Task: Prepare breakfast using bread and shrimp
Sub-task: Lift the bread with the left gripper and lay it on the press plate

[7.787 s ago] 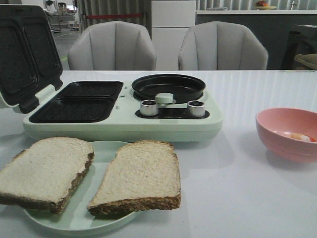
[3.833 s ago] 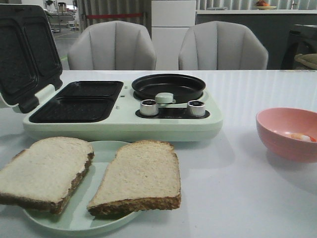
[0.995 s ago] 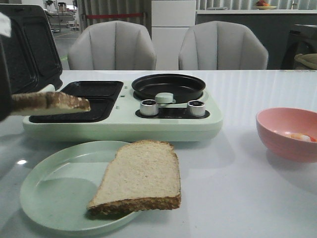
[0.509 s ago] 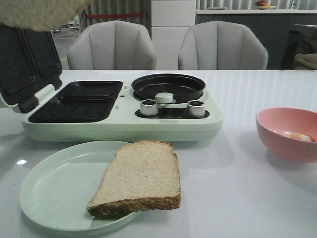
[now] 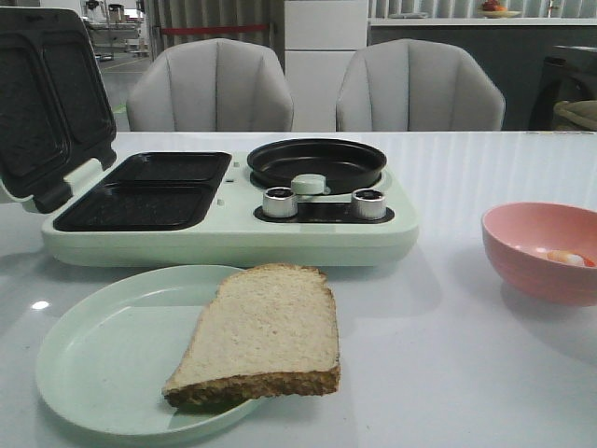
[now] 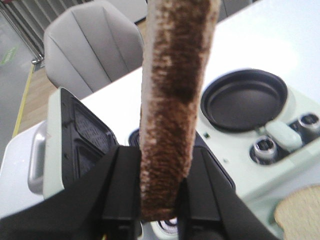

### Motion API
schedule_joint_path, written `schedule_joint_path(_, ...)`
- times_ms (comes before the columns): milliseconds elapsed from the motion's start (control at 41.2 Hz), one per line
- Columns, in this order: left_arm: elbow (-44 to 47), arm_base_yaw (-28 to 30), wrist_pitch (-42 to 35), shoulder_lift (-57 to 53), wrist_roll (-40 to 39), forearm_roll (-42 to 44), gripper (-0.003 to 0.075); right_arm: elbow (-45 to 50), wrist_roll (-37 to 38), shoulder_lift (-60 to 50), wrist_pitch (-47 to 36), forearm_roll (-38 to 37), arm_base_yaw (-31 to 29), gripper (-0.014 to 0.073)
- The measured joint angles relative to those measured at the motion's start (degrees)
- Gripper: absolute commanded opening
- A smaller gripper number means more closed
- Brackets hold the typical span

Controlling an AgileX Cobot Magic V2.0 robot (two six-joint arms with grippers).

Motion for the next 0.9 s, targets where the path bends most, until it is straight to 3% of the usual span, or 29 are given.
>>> schedule_joint_path(146,-0.53,7.29,-6.96,1.61,1.59,0.19,0.0214,0.0,0.0,0.0,0.0,0.0,0.0,0.0505)
schedule_joint_path(412,-7.13,15.63,-6.73,16.02,13.41,1.98,0.0215,0.0,0.0,0.0,0.0,0.0,0.0,0.0505)
schedule_joint_path(728,-8.8,18.47,-7.71,33.6,16.57,21.58,0.0215,0.0,0.0,0.0,0.0,0.0,0.0,0.0505)
schedule_joint_path(898,-9.08,21.18,-10.8,40.71,16.67,25.7,0.0214,0.0,0.0,0.0,0.0,0.0,0.0,0.0505)
